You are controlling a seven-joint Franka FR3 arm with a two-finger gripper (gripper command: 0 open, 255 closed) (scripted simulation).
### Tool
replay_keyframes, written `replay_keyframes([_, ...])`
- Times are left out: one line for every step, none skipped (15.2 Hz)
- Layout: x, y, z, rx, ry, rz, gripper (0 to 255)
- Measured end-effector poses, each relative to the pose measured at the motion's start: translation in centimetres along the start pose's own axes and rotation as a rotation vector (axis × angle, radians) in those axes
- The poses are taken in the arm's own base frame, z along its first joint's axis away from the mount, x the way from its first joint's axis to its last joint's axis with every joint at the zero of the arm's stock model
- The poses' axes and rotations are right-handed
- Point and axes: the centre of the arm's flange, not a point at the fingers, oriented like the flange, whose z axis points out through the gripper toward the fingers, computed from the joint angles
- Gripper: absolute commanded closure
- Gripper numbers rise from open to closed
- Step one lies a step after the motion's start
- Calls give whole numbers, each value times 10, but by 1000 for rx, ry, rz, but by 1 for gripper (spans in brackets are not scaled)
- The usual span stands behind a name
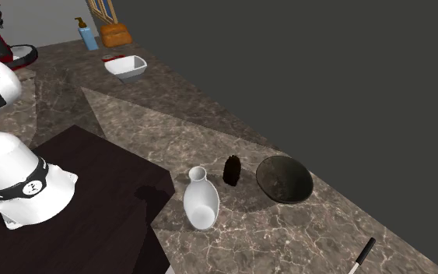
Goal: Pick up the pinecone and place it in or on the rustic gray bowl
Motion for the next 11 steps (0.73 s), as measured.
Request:
replay_keyframes([0,0,0,0,0,0,0])
replay_keyframes([2,-5,4,-1,0,2,0])
replay_keyframes([6,-9,9,-2,1,4,0])
replay_keyframes([10,-21,19,-4,2,7,0])
replay_keyframes([14,-30,22,-5,3,11,0])
replay_keyframes([17,-37,29,-6,4,15,0])
replay_keyframes([22,-51,39,-8,5,18,0])
replay_keyframes([24,-61,46,-10,7,23,0])
replay_keyframes([31,-70,55,-11,7,27,0])
replay_keyframes([35,-79,62,-13,9,32,0])
replay_keyframes([38,-87,71,-14,10,36,0])
